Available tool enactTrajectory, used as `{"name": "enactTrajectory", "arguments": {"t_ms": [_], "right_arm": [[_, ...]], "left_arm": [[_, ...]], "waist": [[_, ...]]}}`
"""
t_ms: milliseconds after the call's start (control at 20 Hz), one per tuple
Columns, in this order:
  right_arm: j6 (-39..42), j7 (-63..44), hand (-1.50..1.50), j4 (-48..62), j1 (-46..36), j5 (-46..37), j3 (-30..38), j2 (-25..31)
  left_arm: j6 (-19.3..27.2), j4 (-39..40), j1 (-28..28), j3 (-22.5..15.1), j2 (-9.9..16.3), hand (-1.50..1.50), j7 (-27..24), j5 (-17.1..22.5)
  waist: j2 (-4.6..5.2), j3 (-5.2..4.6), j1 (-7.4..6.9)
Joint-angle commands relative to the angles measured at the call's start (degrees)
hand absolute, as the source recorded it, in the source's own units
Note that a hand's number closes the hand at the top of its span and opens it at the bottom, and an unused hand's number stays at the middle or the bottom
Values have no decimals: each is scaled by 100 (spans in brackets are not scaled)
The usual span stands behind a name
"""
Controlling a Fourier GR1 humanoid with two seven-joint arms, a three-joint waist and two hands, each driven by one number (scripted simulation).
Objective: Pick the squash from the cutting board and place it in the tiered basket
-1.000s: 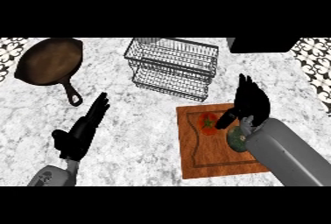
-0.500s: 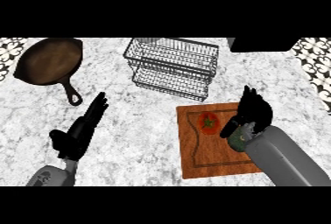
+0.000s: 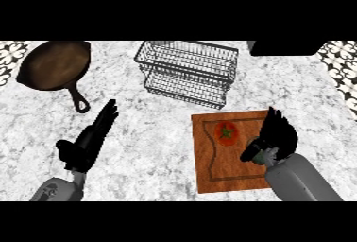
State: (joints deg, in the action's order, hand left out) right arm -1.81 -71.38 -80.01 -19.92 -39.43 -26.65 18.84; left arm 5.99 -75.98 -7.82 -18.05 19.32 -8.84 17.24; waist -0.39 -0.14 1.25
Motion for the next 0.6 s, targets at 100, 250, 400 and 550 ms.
{"name": "enactTrajectory", "arguments": {"t_ms": [100, 250, 400, 550], "right_arm": [[24, -1383, -150, -324, 536, -497, 153, -352], [246, -1339, -150, -491, 554, -555, 393, -423], [-20, -1084, -150, -375, 906, -840, 389, -719], [272, -743, -150, -451, 1023, -813, 674, -612]], "left_arm": [[-127, 48, -26, 82, -4, 0, -67, -28], [150, -278, 55, 45, -73, 0, 146, -165], [124, -210, -177, -16, -215, 0, 317, -222], [-141, 222, -204, 171, -149, 0, -20, -225]], "waist": [[16, 6, -40], [14, 9, -99], [25, 11, -85], [34, 9, -66]]}}
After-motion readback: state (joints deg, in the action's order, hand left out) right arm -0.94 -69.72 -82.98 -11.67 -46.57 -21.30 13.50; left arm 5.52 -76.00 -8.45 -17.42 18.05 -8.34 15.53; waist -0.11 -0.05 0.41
